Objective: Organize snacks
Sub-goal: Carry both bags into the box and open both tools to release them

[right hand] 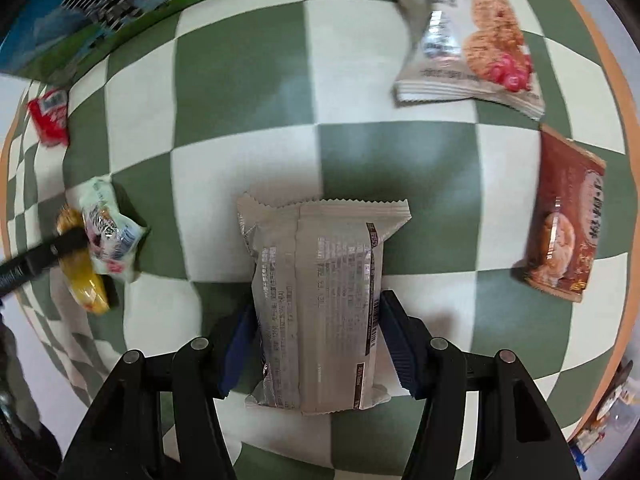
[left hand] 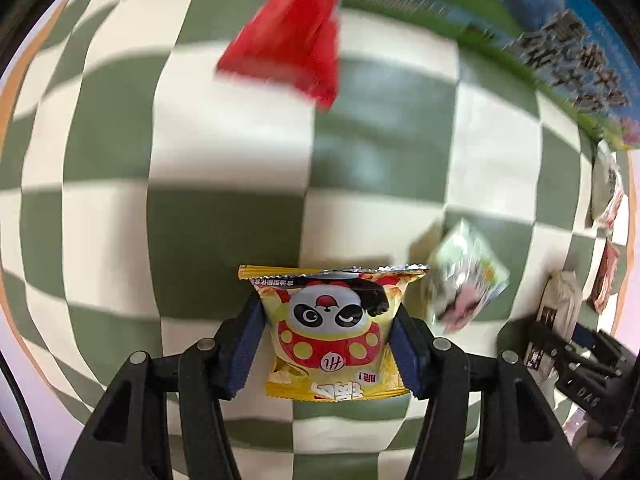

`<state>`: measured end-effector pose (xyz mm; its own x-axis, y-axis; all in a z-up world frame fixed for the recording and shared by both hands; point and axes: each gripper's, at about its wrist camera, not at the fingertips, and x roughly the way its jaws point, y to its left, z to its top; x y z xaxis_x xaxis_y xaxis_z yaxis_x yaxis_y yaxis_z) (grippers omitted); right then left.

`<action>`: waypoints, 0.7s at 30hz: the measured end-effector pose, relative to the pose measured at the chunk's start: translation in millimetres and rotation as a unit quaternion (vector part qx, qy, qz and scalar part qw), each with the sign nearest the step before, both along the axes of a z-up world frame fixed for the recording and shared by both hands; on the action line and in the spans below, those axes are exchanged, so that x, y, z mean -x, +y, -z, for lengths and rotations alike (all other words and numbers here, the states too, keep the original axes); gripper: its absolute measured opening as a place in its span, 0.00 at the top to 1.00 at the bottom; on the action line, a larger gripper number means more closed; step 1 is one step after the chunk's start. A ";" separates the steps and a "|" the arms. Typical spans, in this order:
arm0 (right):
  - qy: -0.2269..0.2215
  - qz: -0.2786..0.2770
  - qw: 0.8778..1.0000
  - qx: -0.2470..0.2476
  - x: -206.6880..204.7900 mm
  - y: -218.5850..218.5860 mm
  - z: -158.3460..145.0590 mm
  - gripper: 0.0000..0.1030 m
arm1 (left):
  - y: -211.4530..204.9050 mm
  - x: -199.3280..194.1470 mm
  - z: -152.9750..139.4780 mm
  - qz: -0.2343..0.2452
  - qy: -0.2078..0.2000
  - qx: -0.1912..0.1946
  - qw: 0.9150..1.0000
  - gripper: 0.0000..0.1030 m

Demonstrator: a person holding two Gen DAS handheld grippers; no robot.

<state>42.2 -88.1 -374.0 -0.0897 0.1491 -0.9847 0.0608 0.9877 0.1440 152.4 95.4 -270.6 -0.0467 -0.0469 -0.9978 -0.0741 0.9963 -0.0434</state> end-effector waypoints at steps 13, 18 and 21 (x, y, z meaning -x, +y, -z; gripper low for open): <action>0.022 0.014 1.000 -0.017 -13.2 6.0 7.2 0.37 | -24.2 -16.7 14.9 0.027 -0.005 -0.030 0.999 0.34; 0.021 0.019 0.999 -0.020 -6.0 -8.9 10.6 0.37 | -28.2 -15.9 9.5 0.016 -0.008 -0.017 1.000 0.34; 0.021 0.014 1.000 -0.015 -2.8 0.0 16.8 0.37 | -10.2 -20.9 -0.4 0.014 -0.011 -0.016 1.000 0.34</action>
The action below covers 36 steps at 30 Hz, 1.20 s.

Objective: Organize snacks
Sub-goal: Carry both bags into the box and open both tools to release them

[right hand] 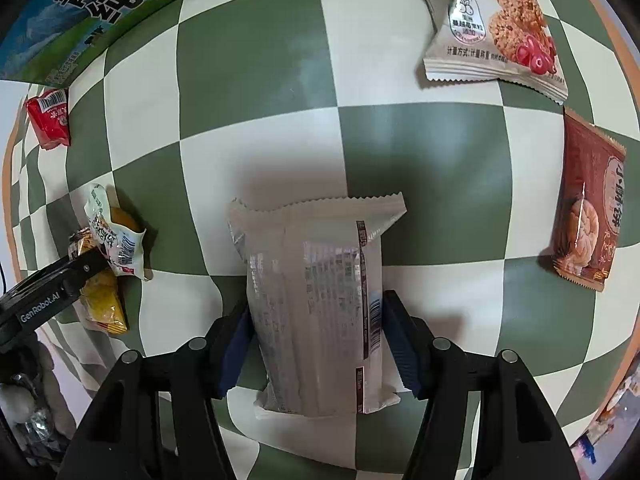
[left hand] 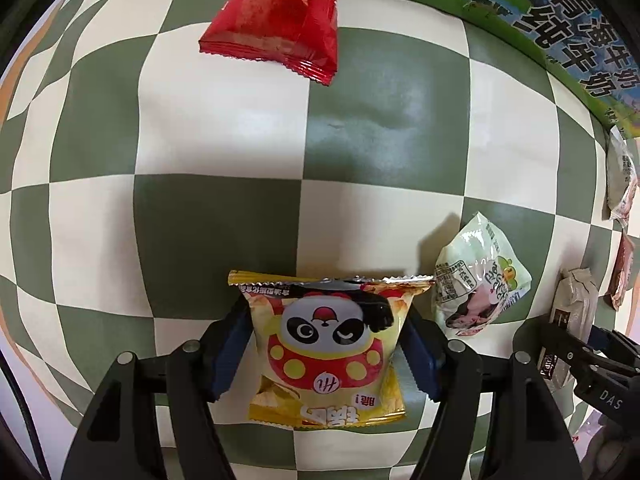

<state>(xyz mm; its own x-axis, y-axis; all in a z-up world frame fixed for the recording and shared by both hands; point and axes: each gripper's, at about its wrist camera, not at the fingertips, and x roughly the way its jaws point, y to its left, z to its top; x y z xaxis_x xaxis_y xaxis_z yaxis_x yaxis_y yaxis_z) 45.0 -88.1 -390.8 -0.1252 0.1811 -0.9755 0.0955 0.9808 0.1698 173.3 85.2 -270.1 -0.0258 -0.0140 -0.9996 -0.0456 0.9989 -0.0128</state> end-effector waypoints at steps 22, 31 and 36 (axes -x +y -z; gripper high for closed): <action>-0.036 -0.002 0.999 -0.019 20.3 8.0 -27.9 0.45 | 16.0 22.0 -49.4 0.009 -0.020 0.019 1.000 0.57; -0.135 -0.026 0.985 -0.103 -16.2 18.1 -148.1 0.45 | -3.9 -0.1 -175.1 0.039 -0.101 0.106 0.988 0.57; -0.202 -0.012 0.970 -0.132 -57.8 14.8 -218.2 0.45 | -32.9 -47.2 -228.6 0.064 -0.149 0.121 0.979 0.57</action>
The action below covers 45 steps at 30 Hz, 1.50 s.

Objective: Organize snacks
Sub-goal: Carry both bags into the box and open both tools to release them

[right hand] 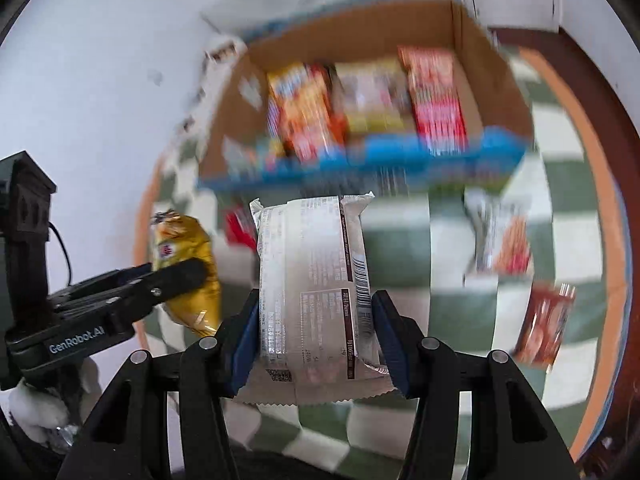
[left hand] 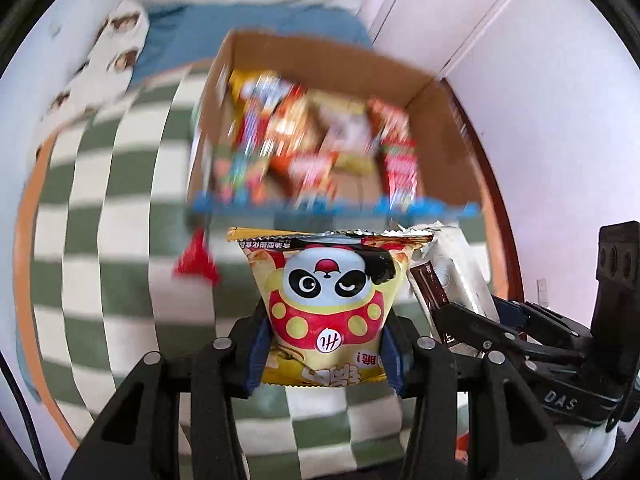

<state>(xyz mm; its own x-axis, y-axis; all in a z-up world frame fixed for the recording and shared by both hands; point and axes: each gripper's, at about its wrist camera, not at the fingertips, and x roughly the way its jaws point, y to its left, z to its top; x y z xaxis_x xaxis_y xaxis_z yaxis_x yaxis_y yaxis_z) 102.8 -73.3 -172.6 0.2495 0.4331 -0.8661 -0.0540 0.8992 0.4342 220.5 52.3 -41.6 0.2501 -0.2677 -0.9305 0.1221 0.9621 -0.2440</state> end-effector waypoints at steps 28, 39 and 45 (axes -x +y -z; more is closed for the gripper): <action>0.039 0.044 0.995 0.083 -169.1 -12.5 88.6 0.15 | -57.9 -226.2 131.2 0.010 0.097 -0.079 0.992 0.34; 0.015 0.061 0.992 0.109 -158.7 -23.4 70.4 0.04 | -52.3 -193.3 94.6 0.006 0.033 -0.086 0.996 0.02; -0.016 0.064 0.987 0.145 -142.0 -29.5 48.5 0.04 | -39.7 -151.5 67.6 -0.008 -0.011 -0.078 0.997 0.02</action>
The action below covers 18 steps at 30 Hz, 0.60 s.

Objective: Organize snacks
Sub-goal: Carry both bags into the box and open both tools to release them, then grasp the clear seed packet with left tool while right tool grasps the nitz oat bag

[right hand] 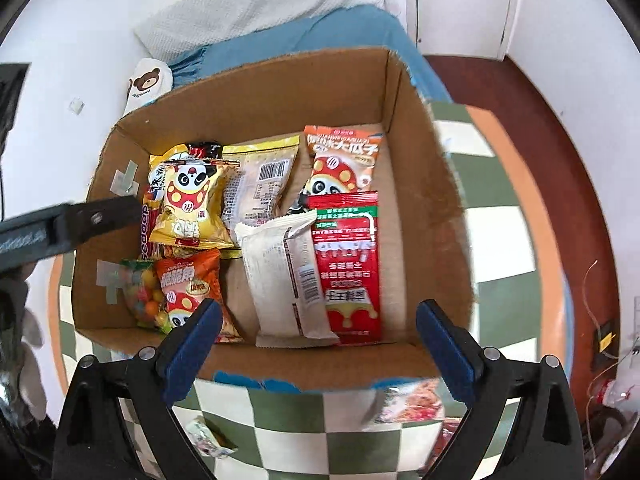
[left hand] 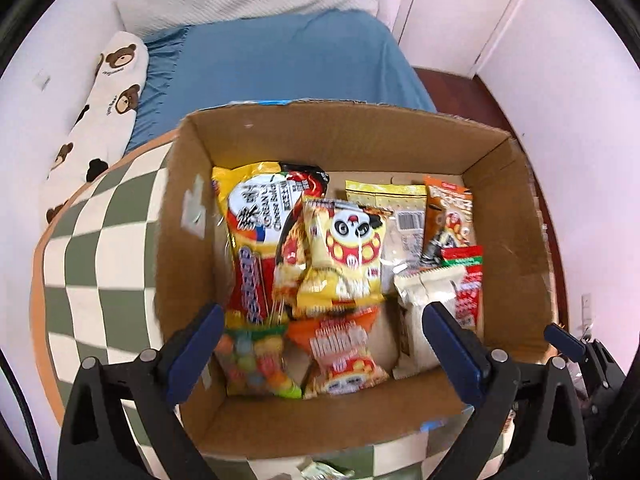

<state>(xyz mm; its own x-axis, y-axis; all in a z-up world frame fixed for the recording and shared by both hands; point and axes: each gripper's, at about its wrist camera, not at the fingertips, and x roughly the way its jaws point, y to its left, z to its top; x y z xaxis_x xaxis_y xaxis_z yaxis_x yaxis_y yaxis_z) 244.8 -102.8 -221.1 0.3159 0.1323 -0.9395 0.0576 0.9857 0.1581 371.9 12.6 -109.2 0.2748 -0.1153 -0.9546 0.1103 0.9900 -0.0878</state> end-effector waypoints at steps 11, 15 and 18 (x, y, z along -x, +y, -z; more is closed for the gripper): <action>-0.068 -0.004 0.997 0.034 48.1 0.9 -56.1 0.04 | 3.5 73.0 -49.1 -0.004 -0.080 0.004 0.997 0.02; -0.092 -0.005 0.995 0.031 68.6 3.5 -77.0 0.04 | 2.3 97.7 -63.6 -0.004 -0.105 0.001 0.994 0.02; -0.110 -0.010 0.993 0.033 85.1 6.4 -92.7 0.04 | 2.8 115.6 -75.1 -0.003 -0.127 -0.004 0.992 0.02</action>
